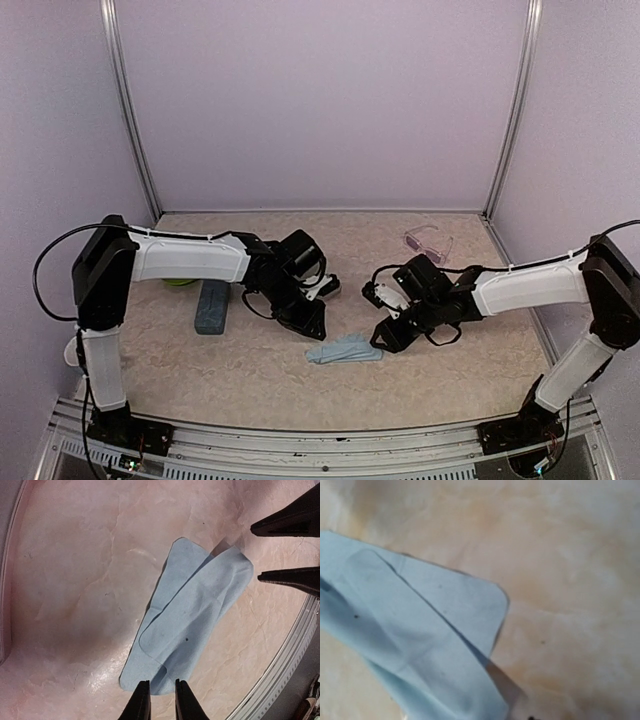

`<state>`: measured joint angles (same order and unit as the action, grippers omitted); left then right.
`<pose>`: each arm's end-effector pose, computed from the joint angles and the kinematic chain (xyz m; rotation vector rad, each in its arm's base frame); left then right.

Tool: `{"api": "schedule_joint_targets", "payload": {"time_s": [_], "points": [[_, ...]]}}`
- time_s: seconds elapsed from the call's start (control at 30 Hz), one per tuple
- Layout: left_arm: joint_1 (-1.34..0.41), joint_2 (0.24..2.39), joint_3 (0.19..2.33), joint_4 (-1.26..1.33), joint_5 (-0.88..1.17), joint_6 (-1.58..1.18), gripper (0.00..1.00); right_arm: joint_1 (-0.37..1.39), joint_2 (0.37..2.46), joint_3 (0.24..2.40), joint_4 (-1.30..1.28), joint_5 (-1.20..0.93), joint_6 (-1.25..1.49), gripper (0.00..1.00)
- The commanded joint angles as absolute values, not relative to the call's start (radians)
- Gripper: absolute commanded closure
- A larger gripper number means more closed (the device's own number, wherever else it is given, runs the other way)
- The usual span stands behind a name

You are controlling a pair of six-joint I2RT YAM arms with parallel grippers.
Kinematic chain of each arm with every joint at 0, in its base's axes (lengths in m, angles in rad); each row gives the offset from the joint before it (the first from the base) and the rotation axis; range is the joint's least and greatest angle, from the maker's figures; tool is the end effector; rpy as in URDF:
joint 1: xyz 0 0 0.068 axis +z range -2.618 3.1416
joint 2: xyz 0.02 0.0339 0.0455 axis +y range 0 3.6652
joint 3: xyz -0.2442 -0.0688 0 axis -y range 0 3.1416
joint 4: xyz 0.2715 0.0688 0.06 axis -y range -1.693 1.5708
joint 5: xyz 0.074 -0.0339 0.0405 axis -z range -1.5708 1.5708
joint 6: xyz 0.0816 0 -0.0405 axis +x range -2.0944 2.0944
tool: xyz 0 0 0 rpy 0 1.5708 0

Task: Organize the sunglasses
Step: Fold the glasses cleaning cloth at the center of the board, then pick up the folded cleaning cloth from the center of the board.

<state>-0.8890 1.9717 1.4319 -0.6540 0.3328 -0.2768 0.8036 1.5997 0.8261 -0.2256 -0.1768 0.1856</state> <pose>0.2532 -0.3543 0.1098 0.9704 2.7598 -0.7170 0.2303 0.2595 0.0810 -0.8754 2.5144 0.5789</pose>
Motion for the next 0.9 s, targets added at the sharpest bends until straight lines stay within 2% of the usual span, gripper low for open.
{"api": "schedule_joint_targets", "payload": {"time_s": [0.0, 0.27, 0.87], "points": [[-0.91, 2.028, 1.478, -0.597, 0.32, -0.336, 0.81, 0.8, 1.513, 0.811, -0.26, -0.109, 0.216, 0.58], [-0.929, 2.093, 1.538, -0.639, 0.26, -0.339, 0.82, 0.801, 1.451, 0.754, -0.256, -0.118, 0.272, 0.58], [-0.959, 2.101, 1.511, -0.64, 0.21, -0.344, 0.82, 0.8, 1.454, 0.738, -0.248, -0.127, 0.305, 0.59]]}}
